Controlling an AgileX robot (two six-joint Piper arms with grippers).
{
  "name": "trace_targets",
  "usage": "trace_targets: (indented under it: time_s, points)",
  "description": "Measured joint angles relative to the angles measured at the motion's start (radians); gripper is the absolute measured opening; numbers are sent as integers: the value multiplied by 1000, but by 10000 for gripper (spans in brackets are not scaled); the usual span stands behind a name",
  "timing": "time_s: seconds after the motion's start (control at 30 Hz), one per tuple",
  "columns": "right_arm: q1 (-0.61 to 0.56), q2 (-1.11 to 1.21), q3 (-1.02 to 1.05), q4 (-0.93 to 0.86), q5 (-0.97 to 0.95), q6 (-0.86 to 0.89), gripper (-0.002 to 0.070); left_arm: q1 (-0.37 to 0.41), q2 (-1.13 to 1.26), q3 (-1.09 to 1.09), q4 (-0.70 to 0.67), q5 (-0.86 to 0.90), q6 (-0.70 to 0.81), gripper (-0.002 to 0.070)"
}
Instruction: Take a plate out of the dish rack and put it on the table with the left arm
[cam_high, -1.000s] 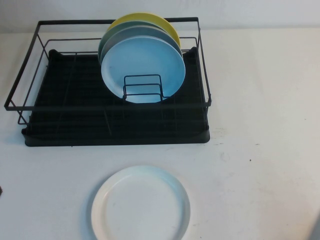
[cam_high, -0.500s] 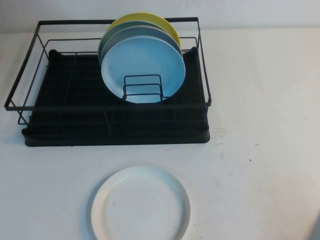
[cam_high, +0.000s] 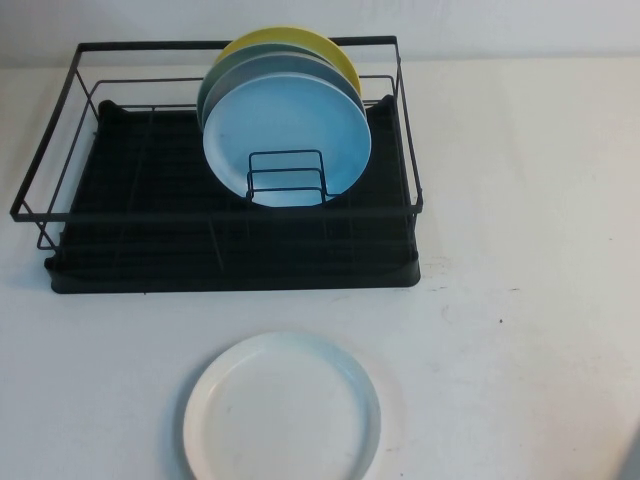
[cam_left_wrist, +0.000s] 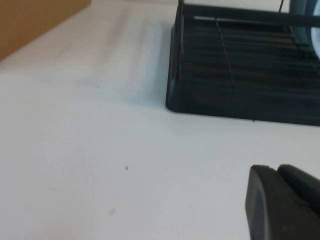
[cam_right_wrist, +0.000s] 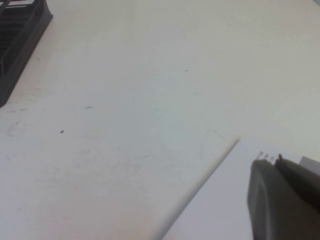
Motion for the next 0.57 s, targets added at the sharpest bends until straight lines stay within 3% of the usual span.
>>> trace_targets:
  time_s: [0.13,0.4,0.57]
  points:
    - [0,-2,0,0,0,0,-20,-19,0,2,0,46,-16,-3]
    - [0,-2,0,0,0,0,-20,-162,0,2,0,46,-3,-3]
    - [0,-2,0,0,0,0,-20,-182,0,2,26,46,-3,-3]
